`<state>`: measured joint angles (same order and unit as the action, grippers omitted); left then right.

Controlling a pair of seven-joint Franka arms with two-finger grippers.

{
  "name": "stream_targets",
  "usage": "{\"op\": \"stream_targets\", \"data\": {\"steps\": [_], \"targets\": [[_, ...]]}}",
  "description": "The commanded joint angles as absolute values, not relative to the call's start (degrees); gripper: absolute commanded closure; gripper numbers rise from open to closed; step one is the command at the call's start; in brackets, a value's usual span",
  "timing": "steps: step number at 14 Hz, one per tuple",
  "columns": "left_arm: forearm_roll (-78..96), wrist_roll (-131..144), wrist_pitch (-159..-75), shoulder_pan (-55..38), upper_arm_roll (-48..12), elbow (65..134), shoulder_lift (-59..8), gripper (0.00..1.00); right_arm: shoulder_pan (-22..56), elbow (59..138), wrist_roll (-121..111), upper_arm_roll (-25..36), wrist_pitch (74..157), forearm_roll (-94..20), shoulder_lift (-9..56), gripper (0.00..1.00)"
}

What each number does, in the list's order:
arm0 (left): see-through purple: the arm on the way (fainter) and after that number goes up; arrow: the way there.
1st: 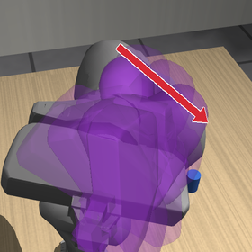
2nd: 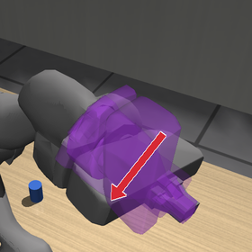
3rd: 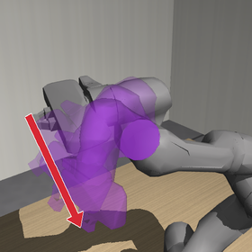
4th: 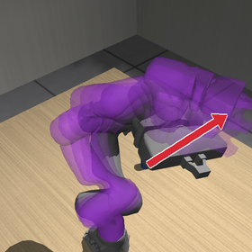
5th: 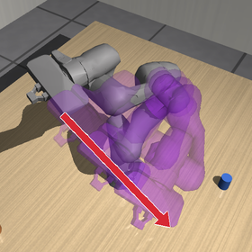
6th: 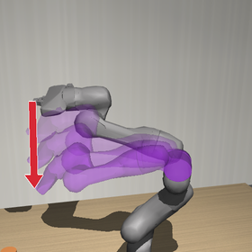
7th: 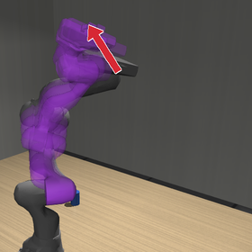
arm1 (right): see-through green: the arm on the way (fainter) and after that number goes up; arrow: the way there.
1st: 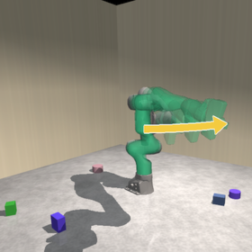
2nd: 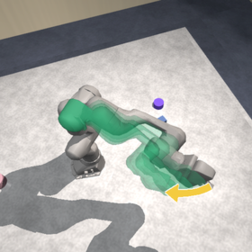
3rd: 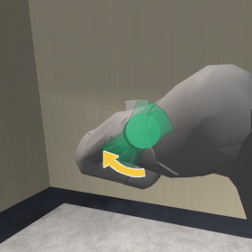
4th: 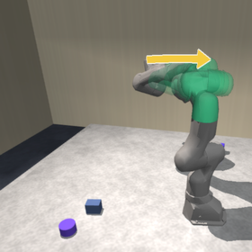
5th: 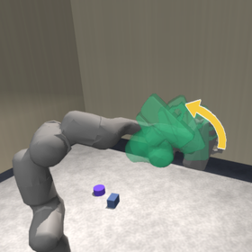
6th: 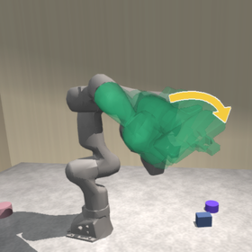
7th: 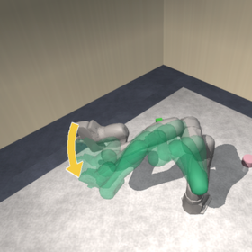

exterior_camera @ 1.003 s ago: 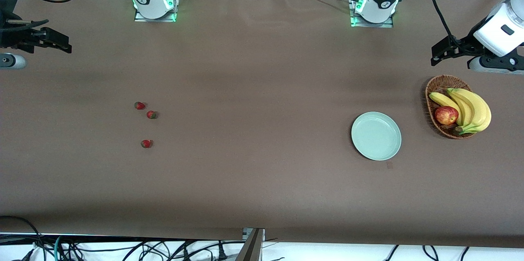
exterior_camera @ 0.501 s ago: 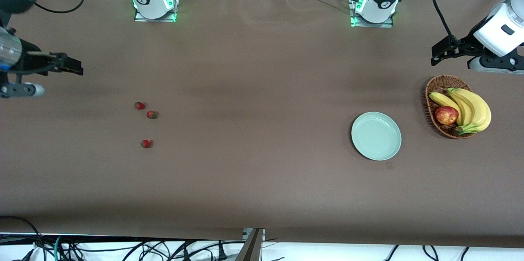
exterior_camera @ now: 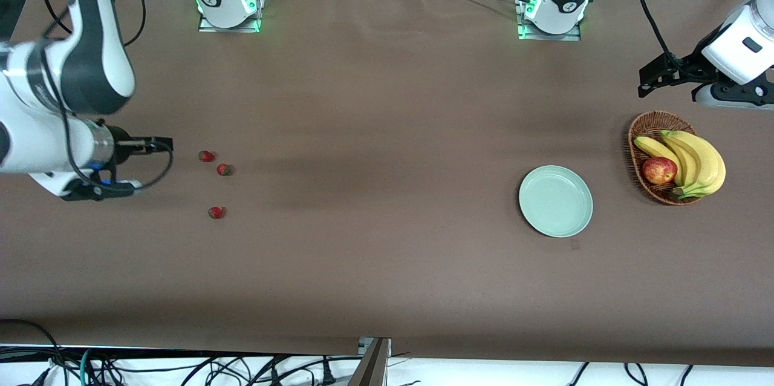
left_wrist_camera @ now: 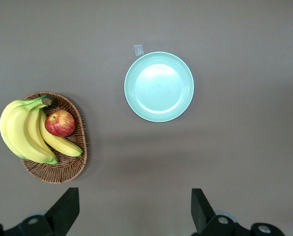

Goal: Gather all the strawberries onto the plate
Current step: 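Reach the right gripper down over the cluster of strawberries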

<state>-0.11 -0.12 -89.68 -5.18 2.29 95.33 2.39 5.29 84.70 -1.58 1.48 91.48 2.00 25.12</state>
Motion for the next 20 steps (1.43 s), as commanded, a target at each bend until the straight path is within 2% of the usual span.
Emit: {"op": "stream_targets", "data": {"steps": [1,11,20], "targets": [[-1.4,-1.1,-88.3,-5.3,2.4,93.4,1.5,0.00,6.2,89.5,-2.5,1.5,97.9,1.4,25.3,0.00],[-1.4,-1.0,-88.3,-5.4,2.2,93.4,1.5,0.00,6.4,112.8,-2.5,-0.5,131.5,1.1,25.7,0.00],[-1.3,-1.0,-88.3,-5.6,2.2,93.3,1.5,0.00,6.4,120.3,-3.4,-0.6,141.5,1.2,27.5,0.00]]}}
